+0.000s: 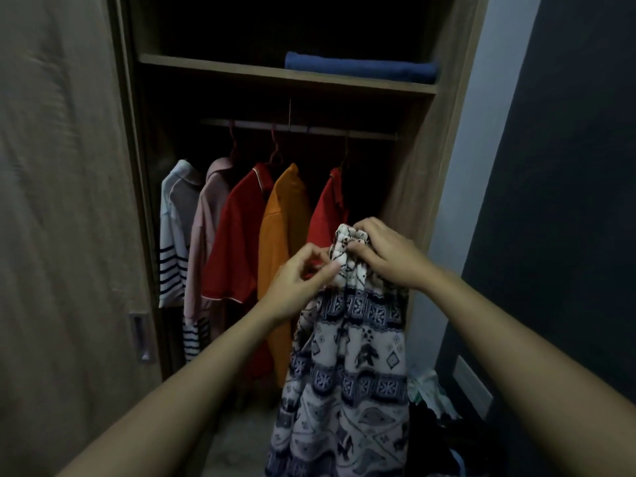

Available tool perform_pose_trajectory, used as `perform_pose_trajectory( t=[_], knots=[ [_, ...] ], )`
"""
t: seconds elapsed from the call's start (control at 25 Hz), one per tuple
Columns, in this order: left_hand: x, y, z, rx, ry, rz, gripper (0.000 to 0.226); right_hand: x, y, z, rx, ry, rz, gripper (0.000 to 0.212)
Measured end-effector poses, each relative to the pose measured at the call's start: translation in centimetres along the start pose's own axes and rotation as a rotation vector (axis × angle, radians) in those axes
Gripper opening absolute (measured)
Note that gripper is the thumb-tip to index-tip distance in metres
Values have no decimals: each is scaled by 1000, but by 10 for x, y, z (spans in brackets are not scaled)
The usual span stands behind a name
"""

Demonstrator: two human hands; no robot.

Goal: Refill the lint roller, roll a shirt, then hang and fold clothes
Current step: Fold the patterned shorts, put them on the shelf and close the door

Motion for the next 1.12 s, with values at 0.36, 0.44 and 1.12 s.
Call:
perform_pose_trajectory(
  t=[0.36,0.44,1.12],
  knots=[
    [-54,-70,14,239,-204,-40,34,29,-43,-44,-130,151,-118,44],
    [-57,-73,5,253,-78,-16,28,36,-45,-47,-120,160,-106,44],
    [-96,-122,-1,46,-392,-148,38,61,-54,-52,-46,125,-120,32]
  ],
)
Point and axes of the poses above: each hand's wrist, its own x-axis towards the middle knuckle, its own z-axis out of the palm, y = z × x, the point moved 9 cm from there along x, towards the middle knuckle, and after that the axes turned 15 degrees about z, right-handed, at the moved point
